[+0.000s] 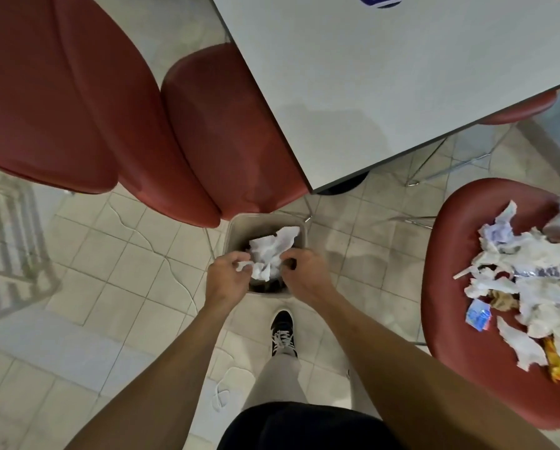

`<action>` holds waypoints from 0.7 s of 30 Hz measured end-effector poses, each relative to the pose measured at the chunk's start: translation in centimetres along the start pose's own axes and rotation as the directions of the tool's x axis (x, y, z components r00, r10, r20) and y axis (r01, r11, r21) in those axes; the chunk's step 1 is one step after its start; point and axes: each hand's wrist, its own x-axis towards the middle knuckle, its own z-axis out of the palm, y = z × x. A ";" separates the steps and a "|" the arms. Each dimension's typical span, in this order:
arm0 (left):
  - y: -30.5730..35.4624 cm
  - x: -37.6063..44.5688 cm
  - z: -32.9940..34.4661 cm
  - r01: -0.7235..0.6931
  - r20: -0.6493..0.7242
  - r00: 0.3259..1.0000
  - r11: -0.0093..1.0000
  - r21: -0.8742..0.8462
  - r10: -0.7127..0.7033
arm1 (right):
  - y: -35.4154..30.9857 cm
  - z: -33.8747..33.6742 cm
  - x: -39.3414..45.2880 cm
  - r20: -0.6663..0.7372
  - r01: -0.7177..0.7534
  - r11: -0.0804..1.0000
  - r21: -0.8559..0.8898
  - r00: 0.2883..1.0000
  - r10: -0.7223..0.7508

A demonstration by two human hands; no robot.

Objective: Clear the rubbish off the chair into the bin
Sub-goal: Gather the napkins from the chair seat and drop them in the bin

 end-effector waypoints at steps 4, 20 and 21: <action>0.7 0.0 1.2 -0.037 0.039 0.999 0.999 -0.008 0.037 | 2.2 -1.4 -0.1 -0.007 -0.073 0.997 0.000 0.997 0.073; 12.8 -5.7 20.0 -0.371 0.443 0.856 0.913 0.170 0.265 | 25.6 -14.6 -6.8 -0.179 -0.364 0.891 0.271 0.890 0.419; 13.5 -6.5 21.4 -0.392 0.468 0.842 0.901 0.188 0.268 | 27.2 -15.0 -7.2 -0.185 -0.370 0.882 0.291 0.883 0.432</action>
